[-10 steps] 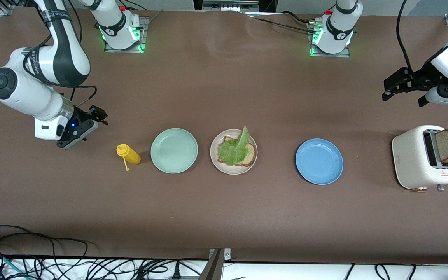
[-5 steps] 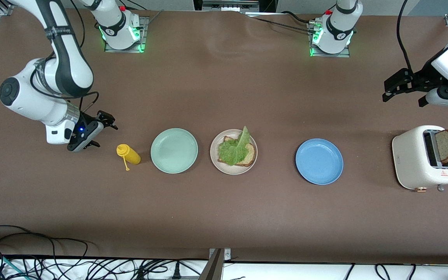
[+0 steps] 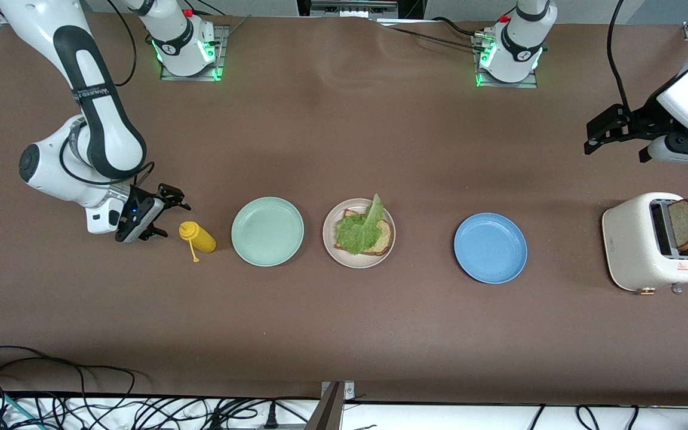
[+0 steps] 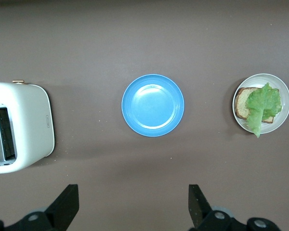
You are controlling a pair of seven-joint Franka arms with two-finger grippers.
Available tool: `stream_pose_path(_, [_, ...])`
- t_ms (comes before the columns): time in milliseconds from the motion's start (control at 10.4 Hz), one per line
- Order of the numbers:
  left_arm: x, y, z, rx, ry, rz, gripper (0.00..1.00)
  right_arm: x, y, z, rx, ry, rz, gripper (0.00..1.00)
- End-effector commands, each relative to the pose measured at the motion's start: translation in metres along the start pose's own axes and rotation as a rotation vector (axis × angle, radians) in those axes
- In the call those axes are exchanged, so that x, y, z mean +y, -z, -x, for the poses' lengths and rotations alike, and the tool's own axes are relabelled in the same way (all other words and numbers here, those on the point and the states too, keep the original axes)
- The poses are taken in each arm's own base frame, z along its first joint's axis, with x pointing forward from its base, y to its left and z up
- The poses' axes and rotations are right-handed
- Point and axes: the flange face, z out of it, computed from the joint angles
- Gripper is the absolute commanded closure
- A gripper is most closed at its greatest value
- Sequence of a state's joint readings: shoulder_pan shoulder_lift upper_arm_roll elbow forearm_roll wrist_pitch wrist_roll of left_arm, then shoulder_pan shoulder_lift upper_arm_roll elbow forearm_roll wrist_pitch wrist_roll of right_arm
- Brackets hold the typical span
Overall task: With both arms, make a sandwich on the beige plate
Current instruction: 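Grasp the yellow mustard bottle with the right gripper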
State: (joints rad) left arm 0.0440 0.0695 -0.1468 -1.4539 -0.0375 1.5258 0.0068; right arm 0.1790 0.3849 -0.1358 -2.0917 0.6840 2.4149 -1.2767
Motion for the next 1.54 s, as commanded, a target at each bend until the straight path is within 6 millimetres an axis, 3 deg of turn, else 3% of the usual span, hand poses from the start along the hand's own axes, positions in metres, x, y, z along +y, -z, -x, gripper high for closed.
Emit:
stream_pose_path(0, [0.004, 0.002, 0.001, -0.008, -0.005, 0.018, 0.00, 0.007, -0.004, 0.000, 0.017, 0.007, 0.002, 0.00])
stream_pose_path(288, [0.003, 0.001, 0.001, -0.008, -0.005, 0.018, 0.00, 0.013, -0.015, -0.007, 0.023, 0.002, 0.012, 0.00])
stream_pose_path(768, [0.004, 0.000, 0.000, -0.012, -0.006, 0.018, 0.00, 0.005, -0.036, -0.017, 0.045, -0.012, -0.006, 0.00])
stream_pose_path(1439, [0.002, 0.001, 0.000, -0.010, -0.005, 0.020, 0.00, 0.003, -0.040, -0.034, 0.064, 0.005, -0.011, 0.00])
